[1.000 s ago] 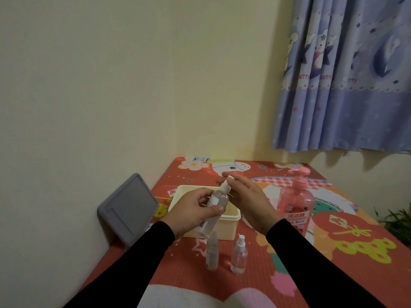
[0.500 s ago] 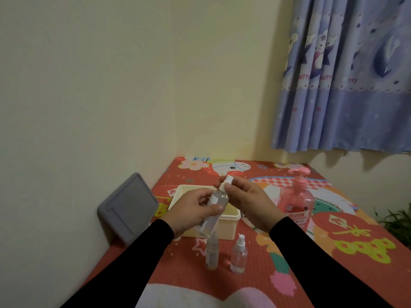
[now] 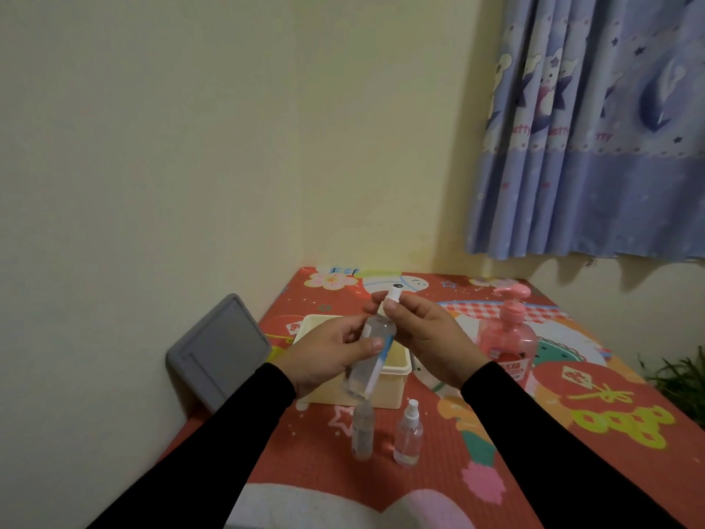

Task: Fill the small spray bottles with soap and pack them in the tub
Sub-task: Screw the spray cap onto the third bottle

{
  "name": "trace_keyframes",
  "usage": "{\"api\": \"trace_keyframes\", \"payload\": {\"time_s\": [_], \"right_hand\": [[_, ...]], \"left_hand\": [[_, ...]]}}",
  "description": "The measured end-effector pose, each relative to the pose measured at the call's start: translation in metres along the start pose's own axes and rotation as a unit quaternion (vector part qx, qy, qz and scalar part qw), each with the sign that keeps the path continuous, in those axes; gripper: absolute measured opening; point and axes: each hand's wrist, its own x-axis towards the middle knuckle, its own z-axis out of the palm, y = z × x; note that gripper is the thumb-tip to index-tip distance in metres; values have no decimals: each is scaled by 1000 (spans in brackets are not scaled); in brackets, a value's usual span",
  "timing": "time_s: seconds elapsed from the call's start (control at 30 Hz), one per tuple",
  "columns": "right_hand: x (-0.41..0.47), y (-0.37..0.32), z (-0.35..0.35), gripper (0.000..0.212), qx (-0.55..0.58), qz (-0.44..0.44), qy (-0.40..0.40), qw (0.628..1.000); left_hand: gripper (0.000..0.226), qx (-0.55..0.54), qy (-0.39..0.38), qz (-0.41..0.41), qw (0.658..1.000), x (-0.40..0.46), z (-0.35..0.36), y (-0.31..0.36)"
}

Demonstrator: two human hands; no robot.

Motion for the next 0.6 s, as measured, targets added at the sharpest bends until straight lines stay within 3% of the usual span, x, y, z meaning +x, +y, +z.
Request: {"api": "trace_keyframes", "payload": {"time_s": [0.2,0.47,0.6], "right_hand": [[2,4,1,21,-40,-16,21,999],[1,9,4,22,-138,-25,47,989],[0,9,5,21,-160,-47,66,984]], "left_hand": [[25,54,0,7,999,1,-1,-2],[6,157,56,38,985,2,6,-9],[9,208,99,72,971,3,13,-8]]}}
